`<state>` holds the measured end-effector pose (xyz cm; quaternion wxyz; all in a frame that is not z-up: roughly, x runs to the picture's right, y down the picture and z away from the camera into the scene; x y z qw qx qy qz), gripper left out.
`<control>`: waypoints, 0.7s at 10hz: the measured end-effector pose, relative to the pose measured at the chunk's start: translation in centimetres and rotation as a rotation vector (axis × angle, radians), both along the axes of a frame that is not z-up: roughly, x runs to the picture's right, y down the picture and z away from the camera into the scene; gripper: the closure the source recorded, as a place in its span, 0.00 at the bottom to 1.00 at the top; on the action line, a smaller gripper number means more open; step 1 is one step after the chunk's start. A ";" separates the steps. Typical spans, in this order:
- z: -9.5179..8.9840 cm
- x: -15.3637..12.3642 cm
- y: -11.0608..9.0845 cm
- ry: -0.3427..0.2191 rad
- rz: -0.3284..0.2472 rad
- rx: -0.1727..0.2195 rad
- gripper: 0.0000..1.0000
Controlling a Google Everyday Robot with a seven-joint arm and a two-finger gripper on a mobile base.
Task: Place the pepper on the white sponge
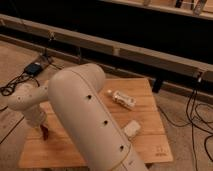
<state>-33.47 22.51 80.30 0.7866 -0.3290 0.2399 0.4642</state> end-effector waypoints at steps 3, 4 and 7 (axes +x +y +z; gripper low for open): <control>-0.6 1.2 -3.6 0.004 0.016 0.027 1.00; -1.2 1.8 -5.1 0.010 0.023 0.039 1.00; -3.1 6.6 -10.9 0.083 0.059 0.103 1.00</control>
